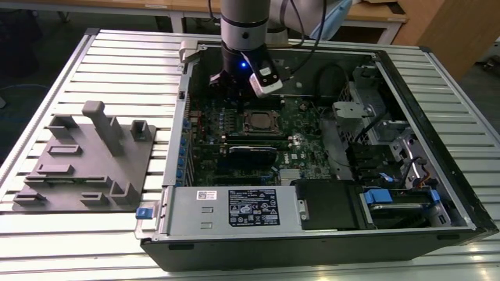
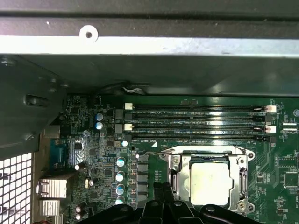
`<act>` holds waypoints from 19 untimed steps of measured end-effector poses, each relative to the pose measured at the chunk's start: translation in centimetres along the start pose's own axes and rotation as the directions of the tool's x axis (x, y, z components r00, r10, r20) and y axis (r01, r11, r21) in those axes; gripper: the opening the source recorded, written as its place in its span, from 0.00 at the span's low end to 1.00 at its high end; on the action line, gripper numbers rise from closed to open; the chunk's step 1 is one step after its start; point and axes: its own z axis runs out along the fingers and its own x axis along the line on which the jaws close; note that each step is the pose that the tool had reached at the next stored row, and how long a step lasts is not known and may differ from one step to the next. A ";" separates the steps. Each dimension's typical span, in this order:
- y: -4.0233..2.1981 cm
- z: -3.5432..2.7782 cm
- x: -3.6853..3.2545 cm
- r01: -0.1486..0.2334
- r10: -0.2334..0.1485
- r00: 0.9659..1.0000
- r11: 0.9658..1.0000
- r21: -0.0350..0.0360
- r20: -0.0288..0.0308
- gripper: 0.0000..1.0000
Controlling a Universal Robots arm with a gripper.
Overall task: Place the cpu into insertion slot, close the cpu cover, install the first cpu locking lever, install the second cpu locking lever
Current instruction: 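Install the first cpu locking lever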
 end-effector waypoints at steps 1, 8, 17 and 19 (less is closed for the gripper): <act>0.00 0.00 0.00 0.000 0.000 1.000 1.000 0.000 0.000 0.11; 0.00 0.00 0.31 0.000 0.000 1.000 1.000 0.000 0.000 0.11; 0.04 -0.05 1.52 0.000 0.000 1.000 1.000 0.000 0.000 0.11; 0.06 -0.15 1.60 0.000 0.000 1.000 1.000 0.000 0.000 0.11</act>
